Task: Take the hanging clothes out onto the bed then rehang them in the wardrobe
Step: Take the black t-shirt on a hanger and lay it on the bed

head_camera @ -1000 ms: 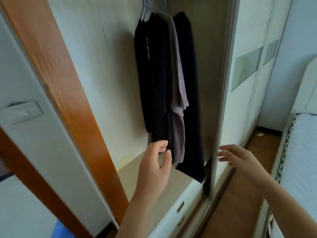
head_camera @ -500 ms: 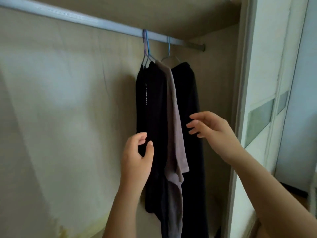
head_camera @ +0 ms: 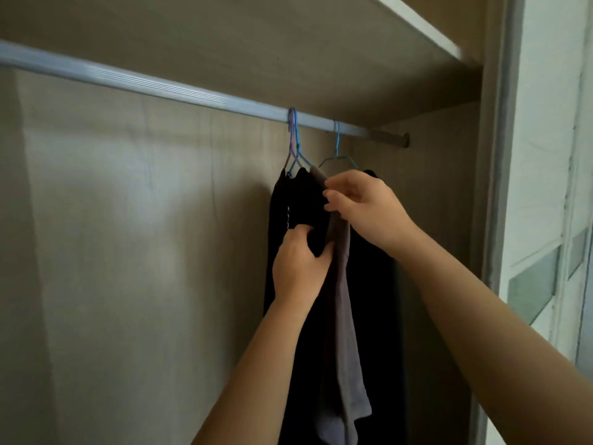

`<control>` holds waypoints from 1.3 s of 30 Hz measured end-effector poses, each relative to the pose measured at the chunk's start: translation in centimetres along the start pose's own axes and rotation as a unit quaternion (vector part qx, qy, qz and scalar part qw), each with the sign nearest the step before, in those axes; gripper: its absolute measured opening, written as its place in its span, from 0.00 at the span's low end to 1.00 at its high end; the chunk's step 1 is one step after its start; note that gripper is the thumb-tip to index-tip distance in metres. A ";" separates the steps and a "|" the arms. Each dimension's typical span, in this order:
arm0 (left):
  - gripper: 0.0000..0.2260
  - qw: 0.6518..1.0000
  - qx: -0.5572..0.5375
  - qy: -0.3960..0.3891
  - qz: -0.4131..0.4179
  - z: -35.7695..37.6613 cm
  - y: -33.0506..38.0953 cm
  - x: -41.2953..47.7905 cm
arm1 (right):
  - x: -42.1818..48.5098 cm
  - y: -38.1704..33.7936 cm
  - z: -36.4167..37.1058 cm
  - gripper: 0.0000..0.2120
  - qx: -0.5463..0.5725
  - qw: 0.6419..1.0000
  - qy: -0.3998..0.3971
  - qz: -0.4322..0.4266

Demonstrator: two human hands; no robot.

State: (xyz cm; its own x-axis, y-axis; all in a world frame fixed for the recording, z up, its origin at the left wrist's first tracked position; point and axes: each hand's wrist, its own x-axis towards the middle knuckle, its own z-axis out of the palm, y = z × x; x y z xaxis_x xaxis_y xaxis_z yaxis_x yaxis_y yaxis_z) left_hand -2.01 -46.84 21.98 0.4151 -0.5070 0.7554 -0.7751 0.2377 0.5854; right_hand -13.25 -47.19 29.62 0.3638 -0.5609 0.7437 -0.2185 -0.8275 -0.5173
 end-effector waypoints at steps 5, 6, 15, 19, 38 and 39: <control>0.07 0.993 -0.112 0.024 -0.040 0.6 -2.2 0.0 | 1.6 2.2 -0.9 0.11 -0.044 0.998 -0.009 0.041; 0.07 0.991 -0.127 0.025 -0.046 0.4 -2.5 -0.1 | 1.7 2.3 -0.9 0.12 -0.055 0.997 -0.011 0.048; 0.03 0.973 -0.224 -0.039 -0.045 -0.8 -2.8 -1.0 | 4.9 1.3 1.8 0.19 -0.033 0.985 -0.113 0.124; 0.06 0.971 -0.224 -0.080 -0.028 -1.8 -3.4 -1.7 | 7.6 1.1 3.0 0.14 -0.029 0.970 -0.146 0.193; 0.08 0.991 -0.107 0.074 -0.026 -9.6 -7.4 -0.4 | 7.2 0.7 -0.2 0.09 -0.081 0.996 -0.037 0.032; 0.09 0.992 -0.094 0.078 -0.018 -9.5 -7.3 -0.3 | 6.3 1.0 -0.8 0.09 -0.082 0.996 -0.035 0.024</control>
State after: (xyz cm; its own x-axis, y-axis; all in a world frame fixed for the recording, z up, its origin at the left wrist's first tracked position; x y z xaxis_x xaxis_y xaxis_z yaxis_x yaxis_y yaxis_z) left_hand 8.06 -40.59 20.27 0.5207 -0.3867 0.7611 -0.6624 0.3794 0.6459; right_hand -11.93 -51.54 34.10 0.4099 -0.6014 0.6858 -0.3807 -0.7960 -0.4705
